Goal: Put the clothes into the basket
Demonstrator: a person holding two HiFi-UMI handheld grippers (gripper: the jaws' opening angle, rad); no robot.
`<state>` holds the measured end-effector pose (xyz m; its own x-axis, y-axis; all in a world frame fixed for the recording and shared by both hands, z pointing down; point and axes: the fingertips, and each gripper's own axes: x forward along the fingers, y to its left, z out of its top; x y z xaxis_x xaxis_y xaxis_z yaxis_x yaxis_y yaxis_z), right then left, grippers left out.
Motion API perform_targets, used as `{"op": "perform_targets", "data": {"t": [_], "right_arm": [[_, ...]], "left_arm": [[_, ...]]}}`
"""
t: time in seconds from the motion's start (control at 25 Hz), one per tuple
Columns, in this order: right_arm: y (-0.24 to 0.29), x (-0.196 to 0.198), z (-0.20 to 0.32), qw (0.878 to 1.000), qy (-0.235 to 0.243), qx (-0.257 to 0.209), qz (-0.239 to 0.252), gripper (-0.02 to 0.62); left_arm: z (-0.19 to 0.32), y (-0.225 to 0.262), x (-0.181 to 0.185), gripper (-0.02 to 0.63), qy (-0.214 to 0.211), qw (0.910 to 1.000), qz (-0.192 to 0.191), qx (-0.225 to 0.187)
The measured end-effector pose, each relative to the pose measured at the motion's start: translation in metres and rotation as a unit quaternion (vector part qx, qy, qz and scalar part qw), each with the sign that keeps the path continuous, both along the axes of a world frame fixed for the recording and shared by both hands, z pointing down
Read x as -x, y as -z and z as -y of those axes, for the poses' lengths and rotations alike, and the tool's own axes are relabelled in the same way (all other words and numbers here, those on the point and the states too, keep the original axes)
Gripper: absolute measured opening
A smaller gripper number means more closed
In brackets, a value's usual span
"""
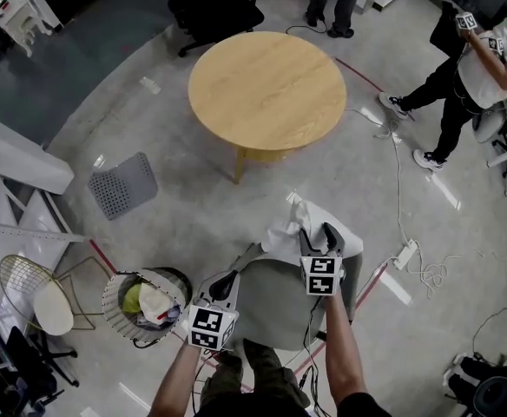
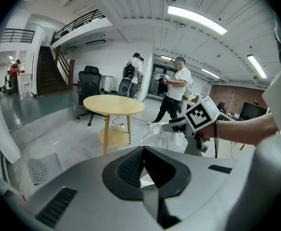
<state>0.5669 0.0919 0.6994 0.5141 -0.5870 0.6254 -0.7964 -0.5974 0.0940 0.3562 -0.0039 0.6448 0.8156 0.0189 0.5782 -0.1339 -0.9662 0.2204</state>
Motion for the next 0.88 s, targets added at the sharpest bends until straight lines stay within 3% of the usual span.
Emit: {"op": "perform_targets", "data": {"t": [0.08,0.48,0.88], "right_arm": [[-0.002,-0.001,-0.001,1.0,-0.003,0.013,-0.008,0.271],[0.001,-0.011,-0.014,0.998,-0.025,0.045,-0.036,0.101],[0.014,-0.013,-0.019,0.999,-0.035,-0.032,0.007,0.055]], "left_arm": [[0.002,-0.001,0.0,0.007,0.002,1.0,0.001,0.0],[0.001,-0.003,0.004,0.006,0.007,1.0,0.004,0.004],[0.005,0.008,0.01,0.006,0.017,0.9998,-0.005,-0.004]]}}
